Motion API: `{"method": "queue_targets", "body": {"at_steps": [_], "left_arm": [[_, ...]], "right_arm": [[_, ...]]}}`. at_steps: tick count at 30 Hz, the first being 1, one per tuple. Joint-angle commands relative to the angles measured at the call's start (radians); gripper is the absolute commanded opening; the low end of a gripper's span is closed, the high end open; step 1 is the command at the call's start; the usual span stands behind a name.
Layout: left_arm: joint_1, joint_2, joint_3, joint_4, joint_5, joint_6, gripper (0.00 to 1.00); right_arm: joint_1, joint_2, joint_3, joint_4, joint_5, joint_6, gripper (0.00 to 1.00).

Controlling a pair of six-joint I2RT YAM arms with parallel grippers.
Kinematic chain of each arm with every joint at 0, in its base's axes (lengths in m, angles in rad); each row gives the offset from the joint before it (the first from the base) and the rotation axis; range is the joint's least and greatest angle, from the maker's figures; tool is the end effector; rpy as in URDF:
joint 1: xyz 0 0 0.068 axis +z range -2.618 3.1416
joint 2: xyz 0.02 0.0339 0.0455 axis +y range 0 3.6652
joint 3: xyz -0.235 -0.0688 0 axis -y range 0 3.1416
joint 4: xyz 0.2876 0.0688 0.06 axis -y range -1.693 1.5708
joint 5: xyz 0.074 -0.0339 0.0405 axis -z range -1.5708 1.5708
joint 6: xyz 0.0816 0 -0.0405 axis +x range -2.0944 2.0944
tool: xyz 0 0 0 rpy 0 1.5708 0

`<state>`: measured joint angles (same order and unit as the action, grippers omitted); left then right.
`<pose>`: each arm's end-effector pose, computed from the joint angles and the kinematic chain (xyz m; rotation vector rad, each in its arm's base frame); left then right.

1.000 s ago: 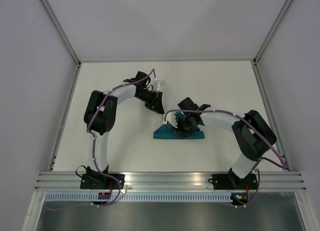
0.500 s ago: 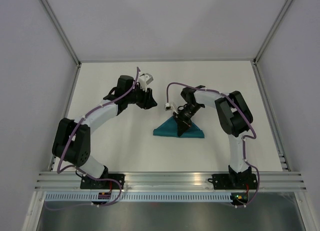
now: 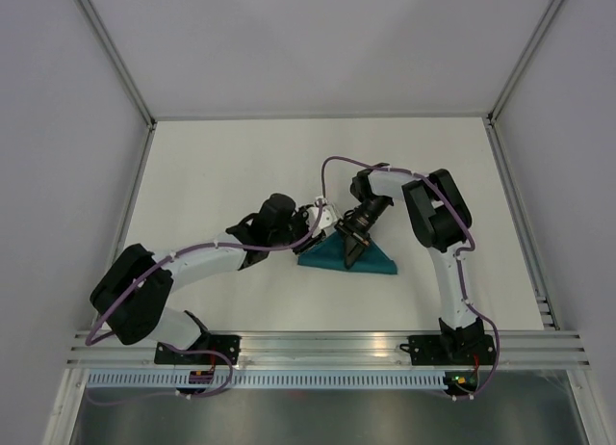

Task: Fold the napkin, place the utensils inside, and roll it up
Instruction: Roll the napkin at the center of the board.

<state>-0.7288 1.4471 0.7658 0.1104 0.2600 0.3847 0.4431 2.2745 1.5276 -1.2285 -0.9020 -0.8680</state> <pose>0.2701 -0.2693 0.1296 1.2681 1.7464 -0.4786 0.3112 0.2185 0.0268 1.3943 -2.2412 -1.3570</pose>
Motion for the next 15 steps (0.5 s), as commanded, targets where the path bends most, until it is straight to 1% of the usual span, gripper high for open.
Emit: {"method": "queue_targets", "body": {"at_steps": [1, 5, 9, 11, 15], "left_arm": [[-0.049, -0.024, -0.037, 0.075, -0.061, 0.154, 0.49], [-0.11, -0.024, -0.08, 0.095, -0.051, 0.209, 0.52], [-0.161, -0.013, -0.125, 0.141, -0.016, 0.227, 0.54], [-0.181, 0.001, -0.154, 0.182, -0.008, 0.252, 0.56], [-0.256, 0.039, -0.203, 0.31, -0.062, 0.296, 0.59]], "right_arm": [[-0.007, 0.077, 0.006, 0.072, 0.149, -0.069, 0.14], [-0.014, 0.097, 0.025, 0.064, 0.149, -0.059, 0.14], [-0.017, 0.109, 0.039, 0.06, 0.15, -0.049, 0.14], [-0.017, 0.115, 0.045, 0.057, 0.152, -0.048, 0.14], [-0.017, 0.128, 0.06, 0.052, 0.155, -0.037, 0.14]]}}
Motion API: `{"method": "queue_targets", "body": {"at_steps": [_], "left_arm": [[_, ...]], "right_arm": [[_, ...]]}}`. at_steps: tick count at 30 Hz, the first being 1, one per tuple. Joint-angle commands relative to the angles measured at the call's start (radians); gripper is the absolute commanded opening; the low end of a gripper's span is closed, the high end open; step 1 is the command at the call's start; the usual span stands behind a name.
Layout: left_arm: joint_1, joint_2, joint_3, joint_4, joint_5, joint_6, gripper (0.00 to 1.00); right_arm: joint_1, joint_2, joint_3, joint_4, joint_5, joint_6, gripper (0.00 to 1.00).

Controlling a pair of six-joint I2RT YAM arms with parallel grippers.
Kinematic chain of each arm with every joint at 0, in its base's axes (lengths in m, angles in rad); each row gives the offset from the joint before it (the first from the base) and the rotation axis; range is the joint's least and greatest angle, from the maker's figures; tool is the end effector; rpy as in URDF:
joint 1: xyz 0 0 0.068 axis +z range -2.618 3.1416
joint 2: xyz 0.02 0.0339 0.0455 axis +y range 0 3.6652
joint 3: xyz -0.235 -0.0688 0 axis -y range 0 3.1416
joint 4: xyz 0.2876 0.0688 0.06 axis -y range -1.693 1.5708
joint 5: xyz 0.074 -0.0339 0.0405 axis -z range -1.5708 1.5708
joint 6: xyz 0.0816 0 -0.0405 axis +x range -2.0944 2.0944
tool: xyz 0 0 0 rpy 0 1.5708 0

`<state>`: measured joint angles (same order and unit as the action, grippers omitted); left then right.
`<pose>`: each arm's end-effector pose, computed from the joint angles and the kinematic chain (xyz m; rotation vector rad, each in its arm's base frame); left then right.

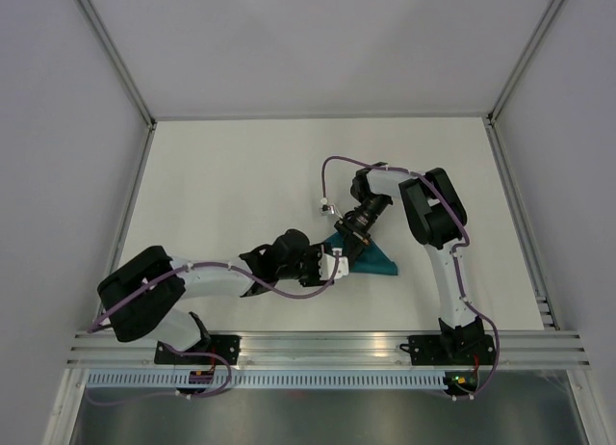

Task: Fold the napkin, place the utensils inside, and roll it up
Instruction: Roll the napkin at the center of the board.

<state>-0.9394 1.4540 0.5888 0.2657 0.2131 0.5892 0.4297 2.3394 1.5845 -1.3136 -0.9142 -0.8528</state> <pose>0.1937 -0.2941 0.0801 1.6000 1.4909 -0.4307 0.3138 0.2149 0.0203 1.2612 -2.2186 -1.3528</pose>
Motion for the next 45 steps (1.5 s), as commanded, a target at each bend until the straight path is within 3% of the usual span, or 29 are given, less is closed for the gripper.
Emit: {"method": "queue_targets", "body": {"at_steps": [1, 7, 19, 24, 25, 28, 34, 40, 45], "left_arm": [[-0.053, 0.046, -0.03, 0.174, -0.02, 0.096, 0.6], [-0.107, 0.149, 0.008, 0.257, -0.089, 0.115, 0.61], [-0.108, 0.263, 0.108, 0.179, -0.121, 0.098, 0.57], [-0.11, 0.289, 0.128, 0.104, -0.096, 0.093, 0.39], [-0.11, 0.295, 0.146, 0.061, -0.096, 0.087, 0.31], [-0.11, 0.318, 0.183, 0.006, -0.095, 0.066, 0.16], [-0.108, 0.324, 0.213, -0.078, -0.046, 0.032, 0.02], [-0.105, 0.324, 0.238, -0.137, 0.005, -0.005, 0.02], [-0.087, 0.327, 0.259, -0.187, 0.045, -0.038, 0.02]], "right_arm": [[-0.003, 0.064, 0.005, 0.136, 0.169, -0.052, 0.14], [-0.005, 0.067, 0.002, 0.136, 0.17, -0.049, 0.14], [-0.006, 0.07, 0.002, 0.119, 0.169, -0.075, 0.14], [-0.006, 0.067, 0.0, 0.111, 0.166, -0.088, 0.14], [-0.006, 0.066, 0.0, 0.111, 0.166, -0.088, 0.14], [-0.006, 0.055, -0.011, 0.12, 0.164, -0.088, 0.22], [-0.006, -0.009, -0.049, 0.154, 0.164, -0.063, 0.43], [-0.014, -0.092, -0.055, 0.171, 0.149, -0.039, 0.54], [-0.042, -0.14, -0.061, 0.201, 0.141, 0.0, 0.56]]}}
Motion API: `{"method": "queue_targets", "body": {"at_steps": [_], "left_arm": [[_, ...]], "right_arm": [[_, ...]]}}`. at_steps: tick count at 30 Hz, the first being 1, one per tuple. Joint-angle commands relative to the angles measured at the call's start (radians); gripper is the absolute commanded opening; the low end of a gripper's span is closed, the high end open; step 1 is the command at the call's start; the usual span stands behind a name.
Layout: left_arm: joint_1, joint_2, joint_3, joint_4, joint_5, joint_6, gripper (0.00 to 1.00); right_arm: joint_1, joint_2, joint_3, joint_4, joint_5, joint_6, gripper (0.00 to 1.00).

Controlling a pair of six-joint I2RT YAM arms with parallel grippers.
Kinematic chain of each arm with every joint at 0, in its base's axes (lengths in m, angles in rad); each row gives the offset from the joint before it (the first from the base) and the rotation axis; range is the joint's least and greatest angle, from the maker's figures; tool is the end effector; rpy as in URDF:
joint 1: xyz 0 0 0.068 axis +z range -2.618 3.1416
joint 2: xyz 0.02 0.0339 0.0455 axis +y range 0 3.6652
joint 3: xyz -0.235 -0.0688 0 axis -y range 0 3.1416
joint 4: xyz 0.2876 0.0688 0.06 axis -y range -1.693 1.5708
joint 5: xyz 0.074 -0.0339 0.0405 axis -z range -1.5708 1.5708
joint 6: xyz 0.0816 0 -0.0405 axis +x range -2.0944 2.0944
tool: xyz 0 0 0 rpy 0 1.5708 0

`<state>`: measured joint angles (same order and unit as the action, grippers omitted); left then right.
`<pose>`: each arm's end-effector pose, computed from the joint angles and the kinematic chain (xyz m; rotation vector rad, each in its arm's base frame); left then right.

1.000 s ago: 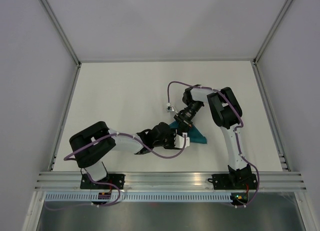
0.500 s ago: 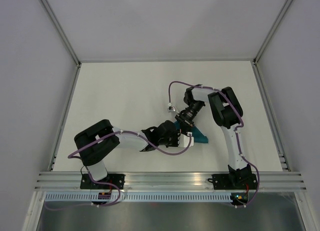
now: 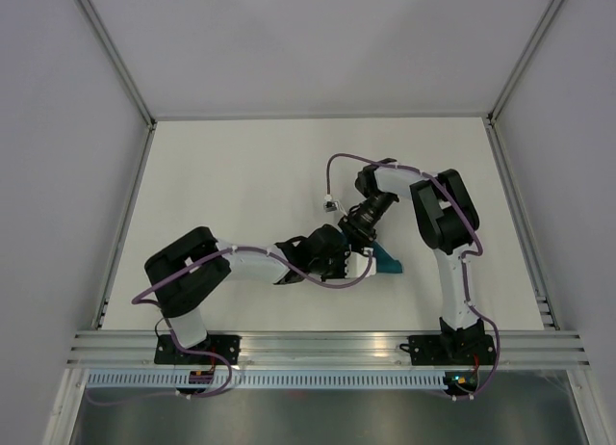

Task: Fold the napkin, place the utensils inside, and roll it up
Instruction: Roll the napkin at the center of the board.

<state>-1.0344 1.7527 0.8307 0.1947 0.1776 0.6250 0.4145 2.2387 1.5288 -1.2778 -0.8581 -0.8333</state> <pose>0.1917 -0.3506 0.0491 1.7722 1.4963 -0.4134 0.3149 0.2060 0.0396 1.3303 -2.2839 -1.2929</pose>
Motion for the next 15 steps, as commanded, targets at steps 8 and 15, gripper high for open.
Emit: {"method": "queue_targets", "body": {"at_steps": [8, 15], "left_arm": [[0.056, 0.054, 0.109, -0.315, 0.174, -0.105, 0.02], [0.108, 0.109, 0.224, -0.515, 0.293, -0.136, 0.02]], "right_arm": [[-0.143, -0.151, -0.036, 0.256, 0.054, 0.043, 0.56], [-0.253, -0.346, -0.133, 0.414, 0.021, 0.118, 0.56]]}}
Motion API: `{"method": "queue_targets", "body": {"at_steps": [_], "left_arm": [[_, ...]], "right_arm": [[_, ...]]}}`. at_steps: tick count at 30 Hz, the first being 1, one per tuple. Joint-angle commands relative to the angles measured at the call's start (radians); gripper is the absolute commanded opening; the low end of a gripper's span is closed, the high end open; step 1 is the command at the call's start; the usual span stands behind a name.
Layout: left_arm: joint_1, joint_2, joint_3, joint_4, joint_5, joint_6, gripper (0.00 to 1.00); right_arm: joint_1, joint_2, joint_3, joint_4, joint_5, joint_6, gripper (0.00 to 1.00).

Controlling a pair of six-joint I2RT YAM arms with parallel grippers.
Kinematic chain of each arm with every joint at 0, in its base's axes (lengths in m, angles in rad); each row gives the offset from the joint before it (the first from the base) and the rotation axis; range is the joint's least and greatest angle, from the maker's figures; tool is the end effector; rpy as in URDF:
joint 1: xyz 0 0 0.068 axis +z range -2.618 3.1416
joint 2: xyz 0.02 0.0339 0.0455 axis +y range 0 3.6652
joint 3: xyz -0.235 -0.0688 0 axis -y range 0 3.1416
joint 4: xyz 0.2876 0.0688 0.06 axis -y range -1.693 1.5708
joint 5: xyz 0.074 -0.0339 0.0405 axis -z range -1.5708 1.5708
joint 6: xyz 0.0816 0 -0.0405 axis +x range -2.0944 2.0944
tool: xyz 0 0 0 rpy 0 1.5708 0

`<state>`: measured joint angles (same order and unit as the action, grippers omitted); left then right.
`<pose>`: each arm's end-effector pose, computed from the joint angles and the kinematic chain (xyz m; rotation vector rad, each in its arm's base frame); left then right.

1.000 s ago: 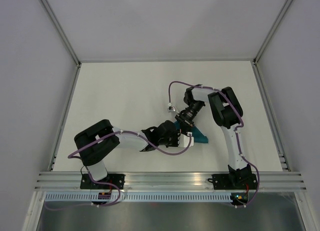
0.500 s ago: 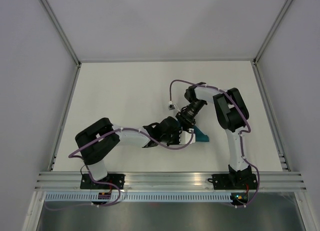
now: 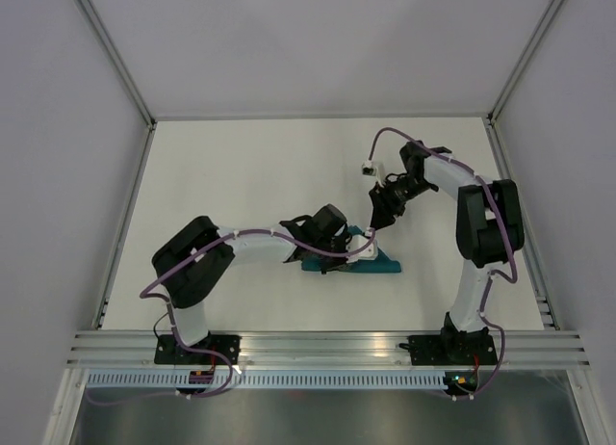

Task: Fold the napkin, place the utensils inside, and roll it up
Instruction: Roll the napkin at the center of the board.

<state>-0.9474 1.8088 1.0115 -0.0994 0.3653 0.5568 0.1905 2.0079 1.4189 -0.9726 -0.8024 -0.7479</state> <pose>0.2175 -0.3524 0.0607 1.8123 1.7021 -0.6183 0.3749 0.1321 0.0858 -1.2270 2.4087 1.0991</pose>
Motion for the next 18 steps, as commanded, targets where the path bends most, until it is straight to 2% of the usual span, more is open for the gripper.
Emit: {"method": "queue_targets", "body": {"at_steps": [1, 5, 11, 15, 18], "left_arm": [[0.027, 0.079, 0.062, -0.244, 0.116, -0.07, 0.02], [0.076, 0.15, 0.182, -0.367, 0.197, -0.084, 0.02], [0.15, 0.282, 0.341, -0.54, 0.325, -0.113, 0.02], [0.19, 0.346, 0.413, -0.605, 0.377, -0.143, 0.02], [0.214, 0.392, 0.466, -0.651, 0.392, -0.149, 0.02]], "right_arm": [[-0.04, -0.161, -0.044, 0.123, -0.041, 0.041, 0.56], [-0.086, -0.285, -0.124, 0.201, -0.052, 0.036, 0.56], [-0.089, -0.506, -0.305, 0.316, -0.026, 0.015, 0.58], [-0.076, -0.638, -0.428, 0.394, 0.0, 0.018, 0.57], [-0.027, -0.717, -0.483, 0.449, 0.075, 0.01, 0.57]]}}
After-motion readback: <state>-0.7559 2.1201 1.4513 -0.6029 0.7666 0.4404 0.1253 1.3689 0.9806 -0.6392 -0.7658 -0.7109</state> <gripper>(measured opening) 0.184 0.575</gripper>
